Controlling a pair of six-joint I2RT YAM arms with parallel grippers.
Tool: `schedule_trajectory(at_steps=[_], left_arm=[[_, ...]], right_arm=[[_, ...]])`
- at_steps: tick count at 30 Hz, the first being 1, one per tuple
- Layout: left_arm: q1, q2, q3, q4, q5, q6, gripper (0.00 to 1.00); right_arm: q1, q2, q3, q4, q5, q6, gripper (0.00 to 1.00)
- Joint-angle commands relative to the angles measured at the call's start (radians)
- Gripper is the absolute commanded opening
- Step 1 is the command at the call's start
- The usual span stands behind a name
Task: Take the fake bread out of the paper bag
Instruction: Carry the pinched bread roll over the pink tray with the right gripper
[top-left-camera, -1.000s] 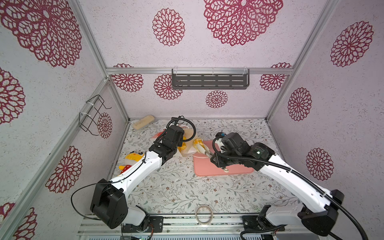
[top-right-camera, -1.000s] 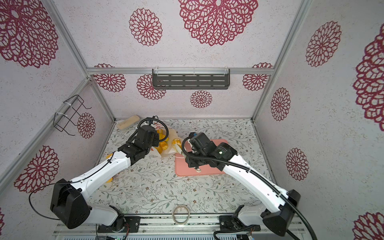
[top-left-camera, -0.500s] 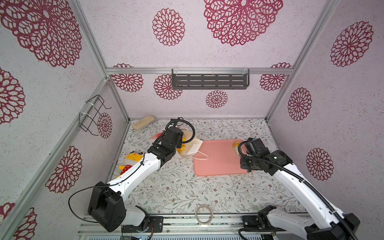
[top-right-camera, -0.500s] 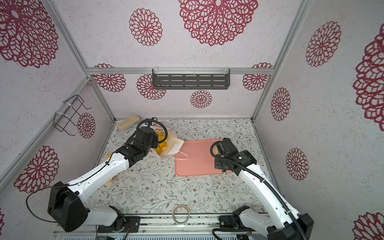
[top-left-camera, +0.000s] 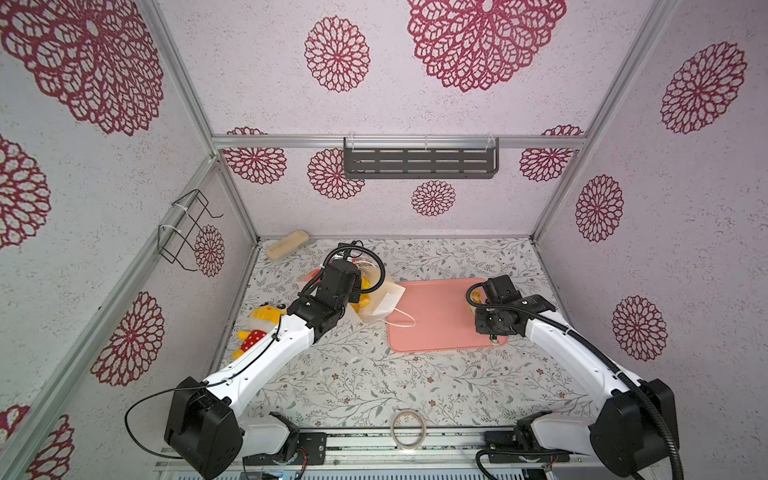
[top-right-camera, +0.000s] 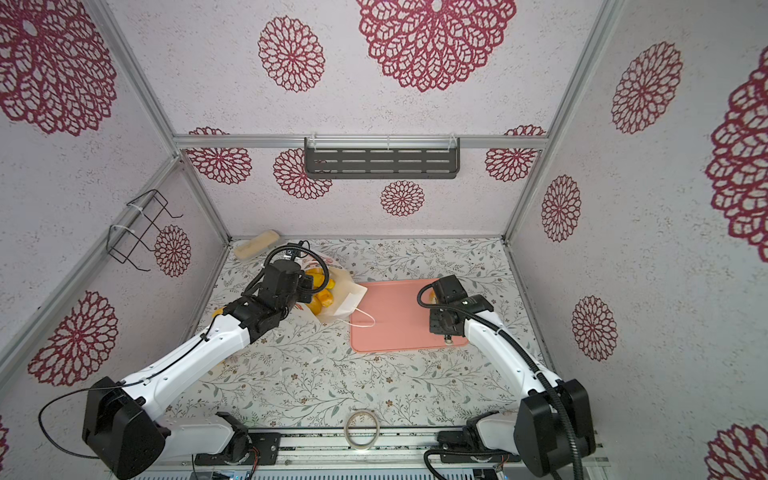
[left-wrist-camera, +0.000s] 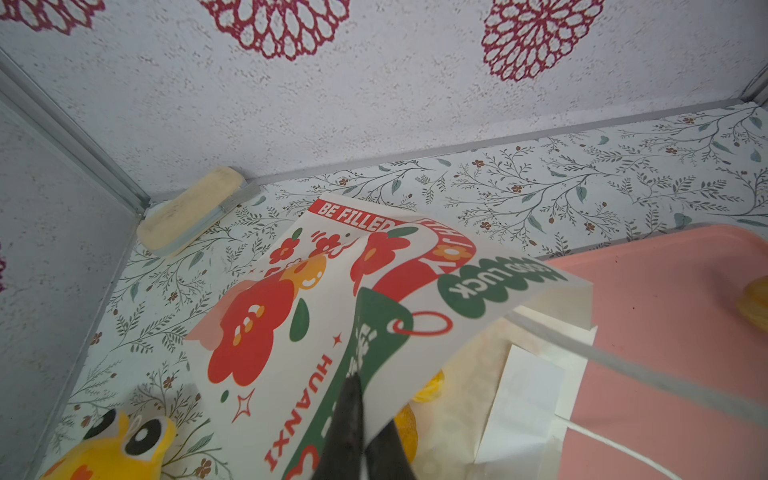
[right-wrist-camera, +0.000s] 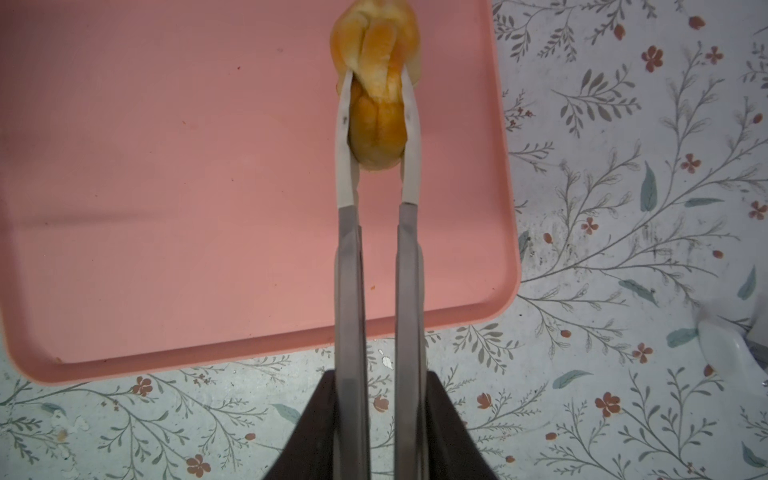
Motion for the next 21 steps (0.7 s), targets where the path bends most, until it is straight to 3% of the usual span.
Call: schedule_trajectory(at_steps=[1,13,21], left_arm=[[-0.005,-0.019,-0.008,0.011,0.020,0.004,0.00],[-0.006,-0.033,-0.017,0.010,0.018,0.009,0.00],[-0.005,-0.041,-0.026,0.006,0.017,0.007,0.00]], right_arm=[[-0.014,0.005,0.019,0.031,0.004,-0.029,0.37],[-0.018,0.019,0.035,-0.016,0.005,-0.026,0.64],[-0.018,-0.015,0.044,-0.054,0.001,-0.032,0.62]])
